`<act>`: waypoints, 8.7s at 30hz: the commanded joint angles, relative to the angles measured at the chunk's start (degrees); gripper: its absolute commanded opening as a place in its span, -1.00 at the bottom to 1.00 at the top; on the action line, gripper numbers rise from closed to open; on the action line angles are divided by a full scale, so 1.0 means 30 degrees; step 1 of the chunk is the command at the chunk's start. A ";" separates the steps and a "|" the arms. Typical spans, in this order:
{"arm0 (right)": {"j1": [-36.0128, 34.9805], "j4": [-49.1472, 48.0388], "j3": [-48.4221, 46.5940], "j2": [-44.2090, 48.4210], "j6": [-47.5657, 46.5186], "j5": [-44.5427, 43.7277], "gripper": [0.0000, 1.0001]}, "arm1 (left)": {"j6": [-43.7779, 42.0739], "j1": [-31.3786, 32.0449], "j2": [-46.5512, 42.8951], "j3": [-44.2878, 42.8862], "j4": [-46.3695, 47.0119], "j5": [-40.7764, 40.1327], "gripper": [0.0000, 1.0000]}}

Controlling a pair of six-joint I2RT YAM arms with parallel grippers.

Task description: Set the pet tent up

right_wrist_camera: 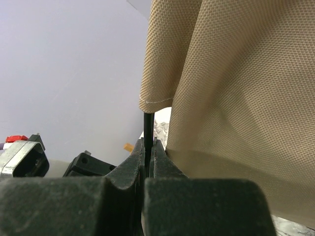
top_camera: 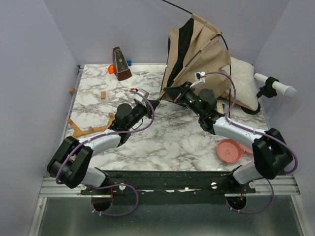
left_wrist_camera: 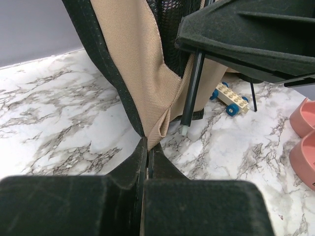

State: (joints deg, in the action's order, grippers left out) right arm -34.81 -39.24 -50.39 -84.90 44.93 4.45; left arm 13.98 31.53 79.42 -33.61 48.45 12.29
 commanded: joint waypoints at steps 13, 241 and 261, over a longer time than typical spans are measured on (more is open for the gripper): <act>0.0561 -0.0808 -0.0967 -0.0408 -0.0160 -0.2888 -0.99 | 0.0380 0.0091 -0.0283 0.1352 -0.0474 -0.0257 -1.00; -0.4660 0.9151 0.5170 0.5288 -0.4674 -0.2746 0.71 | -0.0472 -0.3626 -0.8631 -0.7247 -2.0174 0.0057 0.97; -0.2230 2.0954 -1.0384 0.0620 -0.8594 -0.8911 0.97 | -0.1554 -0.3661 -0.8656 -0.6772 -2.0728 -0.0977 0.98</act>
State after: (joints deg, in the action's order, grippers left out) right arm -47.11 14.22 -73.65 -77.67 25.28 -17.34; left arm 9.80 20.95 52.34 -54.50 -13.41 9.56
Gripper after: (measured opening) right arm 0.983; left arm 0.987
